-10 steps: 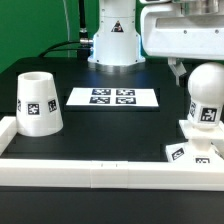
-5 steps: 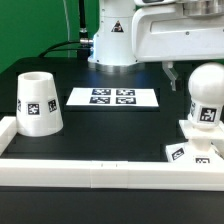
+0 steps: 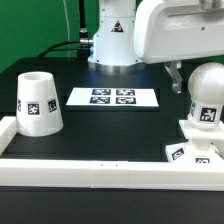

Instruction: Assemble lamp

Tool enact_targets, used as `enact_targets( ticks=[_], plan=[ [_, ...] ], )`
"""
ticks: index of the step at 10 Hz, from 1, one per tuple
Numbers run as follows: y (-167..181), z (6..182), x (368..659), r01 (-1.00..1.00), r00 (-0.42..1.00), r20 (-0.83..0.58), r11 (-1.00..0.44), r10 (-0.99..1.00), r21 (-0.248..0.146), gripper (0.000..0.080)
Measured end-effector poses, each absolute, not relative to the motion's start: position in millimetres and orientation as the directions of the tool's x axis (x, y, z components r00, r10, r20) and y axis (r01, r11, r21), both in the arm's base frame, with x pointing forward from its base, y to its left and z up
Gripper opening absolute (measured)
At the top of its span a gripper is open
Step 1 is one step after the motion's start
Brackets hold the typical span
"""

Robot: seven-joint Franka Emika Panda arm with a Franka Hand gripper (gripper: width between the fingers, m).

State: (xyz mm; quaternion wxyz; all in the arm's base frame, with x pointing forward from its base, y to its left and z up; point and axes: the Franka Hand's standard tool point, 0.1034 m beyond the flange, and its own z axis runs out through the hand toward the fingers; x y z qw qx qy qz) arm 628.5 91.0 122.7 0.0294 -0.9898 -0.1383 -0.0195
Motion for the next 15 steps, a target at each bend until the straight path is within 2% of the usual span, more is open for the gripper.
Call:
enact_targets(
  ticks=[2, 3, 6, 7, 14, 15],
  plan=[
    [90.4, 121.8, 628.2, 0.422, 0.906, 0.053, -0.906, 0.419, -0.045, 0.0698],
    [92.1, 120.7, 627.6, 0.511, 0.859, 0.054, -0.859, 0.509, -0.025, 0.0698],
    [100.8, 118.8, 626.3, 0.763, 0.645, 0.025, -0.646, 0.764, 0.032, 0.0698],
    [103.1, 117.8, 625.8, 0.824, 0.565, 0.013, -0.565, 0.825, 0.040, 0.0698],
    [97.7, 116.9, 625.3, 0.985, 0.171, -0.026, -0.170, 0.985, 0.040, 0.0698],
    [96.1, 116.4, 625.1, 0.993, 0.110, -0.031, -0.108, 0.994, 0.038, 0.0603]
  ],
)
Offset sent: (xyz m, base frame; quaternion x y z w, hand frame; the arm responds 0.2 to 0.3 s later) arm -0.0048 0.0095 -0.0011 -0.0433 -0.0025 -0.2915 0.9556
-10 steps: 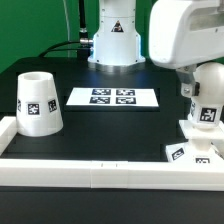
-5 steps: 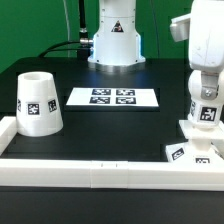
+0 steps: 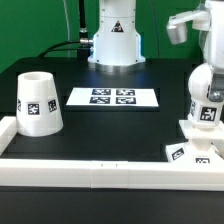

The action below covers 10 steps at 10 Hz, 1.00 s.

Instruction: Assemble lamp

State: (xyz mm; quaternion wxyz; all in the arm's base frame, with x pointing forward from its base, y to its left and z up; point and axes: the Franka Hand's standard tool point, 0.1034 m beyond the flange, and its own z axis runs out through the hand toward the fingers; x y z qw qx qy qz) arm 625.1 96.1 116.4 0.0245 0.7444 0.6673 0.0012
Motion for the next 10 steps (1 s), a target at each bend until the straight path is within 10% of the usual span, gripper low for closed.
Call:
enact_targets(
  ticks=[6, 10],
  plan=[
    [88.5, 116.2, 624.6, 0.980, 0.195, -0.028, -0.194, 0.980, 0.032, 0.0577],
    [85.2, 115.4, 624.3, 0.807, 0.590, 0.031, -0.591, 0.806, -0.006, 0.0577]
  ],
)
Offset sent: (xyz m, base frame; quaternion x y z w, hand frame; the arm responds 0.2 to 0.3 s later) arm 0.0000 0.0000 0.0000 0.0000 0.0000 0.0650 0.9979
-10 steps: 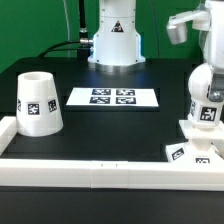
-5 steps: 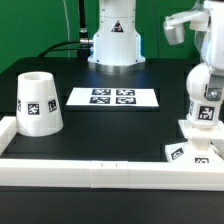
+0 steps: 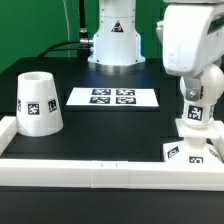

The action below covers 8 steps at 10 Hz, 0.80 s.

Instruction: Assemble lamp

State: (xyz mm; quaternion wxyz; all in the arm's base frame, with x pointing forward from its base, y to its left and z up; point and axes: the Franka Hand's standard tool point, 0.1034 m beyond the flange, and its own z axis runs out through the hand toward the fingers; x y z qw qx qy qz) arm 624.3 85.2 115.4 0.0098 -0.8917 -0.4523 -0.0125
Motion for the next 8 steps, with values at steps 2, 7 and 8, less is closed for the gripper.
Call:
enact_targets(
  ticks=[2, 7, 8],
  plan=[
    [85.8, 115.2, 624.0, 0.710, 0.704, 0.030, -0.704, 0.709, -0.011, 0.0577],
    [87.5, 114.5, 623.5, 0.358, 0.934, 0.034, -0.933, 0.357, -0.042, 0.0578],
    [88.8, 114.3, 623.6, 0.235, 0.972, 0.034, -0.970, 0.233, -0.058, 0.0578]
  ],
)
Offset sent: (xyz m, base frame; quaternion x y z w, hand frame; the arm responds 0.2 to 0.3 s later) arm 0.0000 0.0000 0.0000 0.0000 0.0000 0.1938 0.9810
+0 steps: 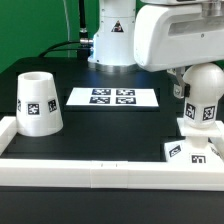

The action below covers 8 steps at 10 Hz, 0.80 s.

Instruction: Assemble lamp

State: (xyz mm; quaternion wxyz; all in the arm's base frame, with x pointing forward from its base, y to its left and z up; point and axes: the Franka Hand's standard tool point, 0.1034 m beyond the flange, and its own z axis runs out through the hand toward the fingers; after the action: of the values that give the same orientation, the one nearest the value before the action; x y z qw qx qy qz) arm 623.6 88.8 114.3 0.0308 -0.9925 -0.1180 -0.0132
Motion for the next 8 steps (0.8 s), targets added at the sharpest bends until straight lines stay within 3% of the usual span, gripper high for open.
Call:
enact_targets(
  ticks=[4, 8],
  plan=[
    [87.9, 114.2, 623.9, -0.117, 0.993, 0.010, -0.990, -0.118, -0.075, 0.0578],
    [88.3, 113.4, 623.0, -0.495, 0.869, -0.026, -0.866, -0.495, -0.075, 0.0578]
  ],
)
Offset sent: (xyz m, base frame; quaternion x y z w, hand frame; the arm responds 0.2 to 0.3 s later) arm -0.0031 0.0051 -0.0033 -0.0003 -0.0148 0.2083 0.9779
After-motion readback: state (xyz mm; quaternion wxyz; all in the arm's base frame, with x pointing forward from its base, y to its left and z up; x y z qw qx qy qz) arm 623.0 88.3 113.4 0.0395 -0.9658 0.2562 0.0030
